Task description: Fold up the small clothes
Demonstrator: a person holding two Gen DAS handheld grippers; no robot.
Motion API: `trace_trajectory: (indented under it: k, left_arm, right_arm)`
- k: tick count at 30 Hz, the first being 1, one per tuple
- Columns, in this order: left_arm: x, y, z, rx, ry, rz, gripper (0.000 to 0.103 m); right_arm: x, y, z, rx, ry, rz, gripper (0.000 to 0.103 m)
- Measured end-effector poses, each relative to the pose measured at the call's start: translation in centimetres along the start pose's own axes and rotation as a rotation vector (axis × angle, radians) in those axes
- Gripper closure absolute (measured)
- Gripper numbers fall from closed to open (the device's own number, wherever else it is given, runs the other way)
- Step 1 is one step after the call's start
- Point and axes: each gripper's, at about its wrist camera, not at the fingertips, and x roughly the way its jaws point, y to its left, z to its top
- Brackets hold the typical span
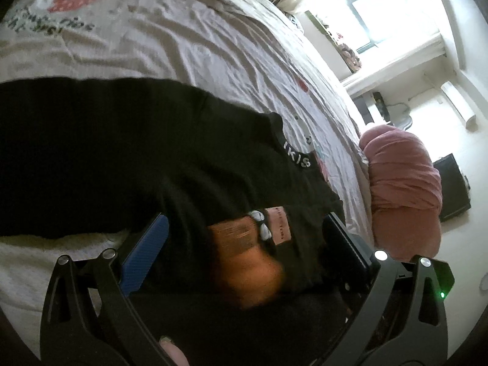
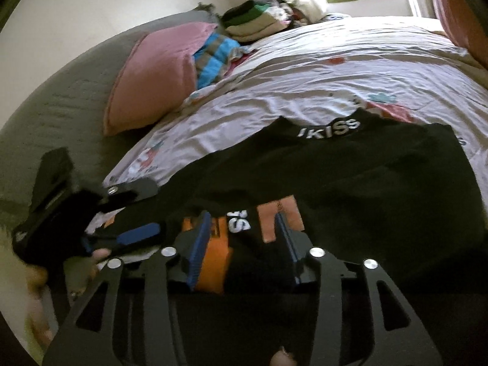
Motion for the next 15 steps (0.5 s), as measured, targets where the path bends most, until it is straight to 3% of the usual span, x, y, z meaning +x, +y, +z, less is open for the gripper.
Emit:
trace_trajectory:
  k: [8,13,15]
  left_arm:
    - [1.2,0.1,-0.9,0.023,0.045,0.043,0.012]
    - [2.4,-0.3,-1.6,0.078,0.057,0.133,0.036]
    - [2.5,-0.1,-1.7,0.08,0.06,0.142,0.038]
  right_arm:
    - [-3.0,-2.8,0.0,0.076,-0.025,-0.016,0.053]
    - [-5.7,-6.5,0.2,0.148,-0.066,-0.071,0.053]
    - [-6.7,-7.6,0.3,0.168,-0.082,-0.091,0.052]
